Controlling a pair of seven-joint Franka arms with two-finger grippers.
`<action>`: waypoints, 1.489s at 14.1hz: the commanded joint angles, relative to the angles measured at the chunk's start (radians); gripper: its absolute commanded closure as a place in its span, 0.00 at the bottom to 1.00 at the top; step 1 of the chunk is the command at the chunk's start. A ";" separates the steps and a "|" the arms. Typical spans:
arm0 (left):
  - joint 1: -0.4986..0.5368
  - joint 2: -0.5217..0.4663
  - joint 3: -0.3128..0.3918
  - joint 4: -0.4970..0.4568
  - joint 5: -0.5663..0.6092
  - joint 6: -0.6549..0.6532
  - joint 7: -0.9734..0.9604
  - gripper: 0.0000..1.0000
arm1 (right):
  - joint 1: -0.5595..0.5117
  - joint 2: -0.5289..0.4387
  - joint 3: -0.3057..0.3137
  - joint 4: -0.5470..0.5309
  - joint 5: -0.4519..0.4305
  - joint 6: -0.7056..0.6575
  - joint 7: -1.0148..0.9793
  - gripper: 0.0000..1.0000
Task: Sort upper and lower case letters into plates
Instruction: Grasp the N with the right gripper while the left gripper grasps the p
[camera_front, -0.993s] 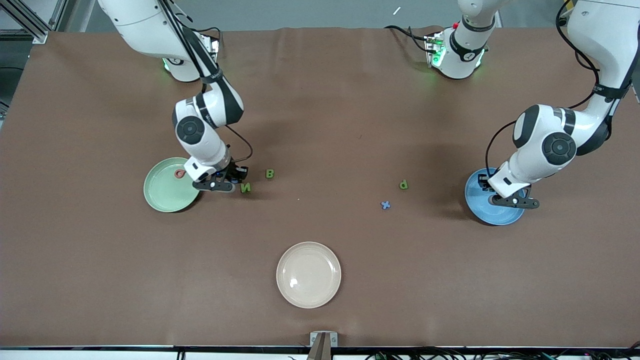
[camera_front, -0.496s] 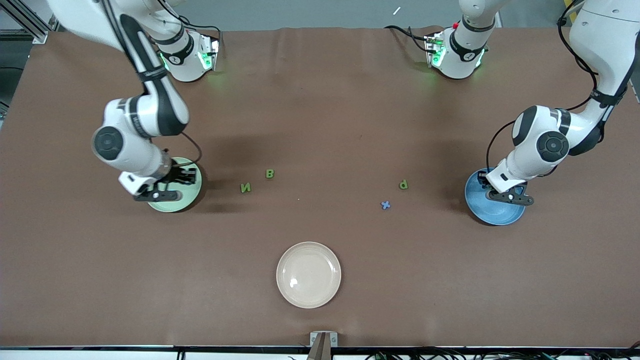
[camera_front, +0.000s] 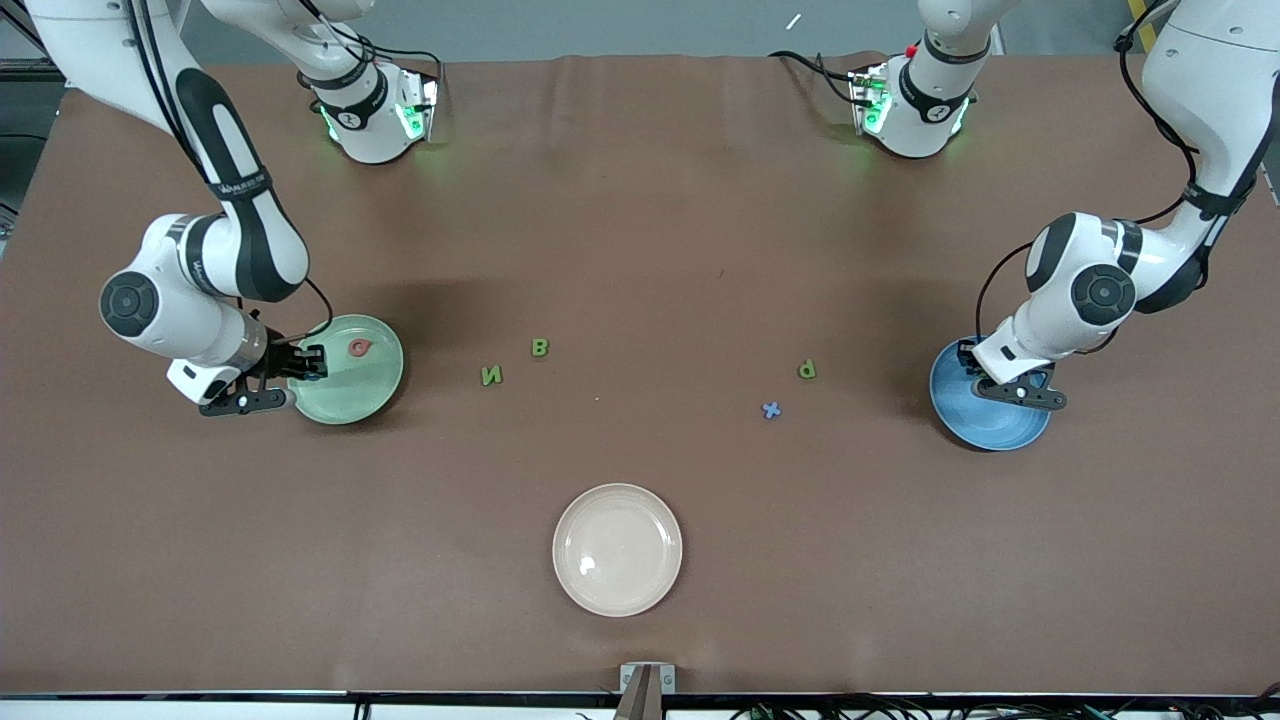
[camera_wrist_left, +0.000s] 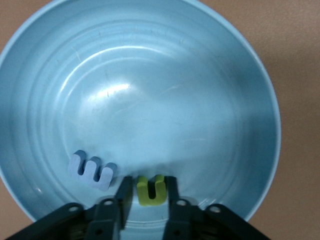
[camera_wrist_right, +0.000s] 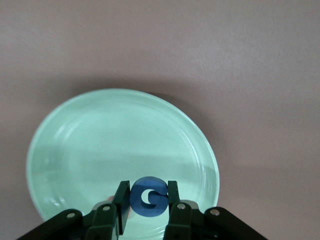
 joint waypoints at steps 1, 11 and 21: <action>0.014 -0.028 -0.019 -0.009 0.023 0.008 -0.004 0.10 | -0.017 0.030 0.019 -0.054 -0.010 0.099 -0.009 0.98; -0.012 -0.028 -0.278 0.094 0.006 -0.147 -0.382 0.01 | -0.006 0.010 0.027 0.000 0.001 -0.049 0.007 0.00; -0.294 0.156 -0.257 0.228 0.032 -0.145 -0.992 0.01 | 0.348 -0.004 0.027 0.090 0.004 -0.074 0.478 0.00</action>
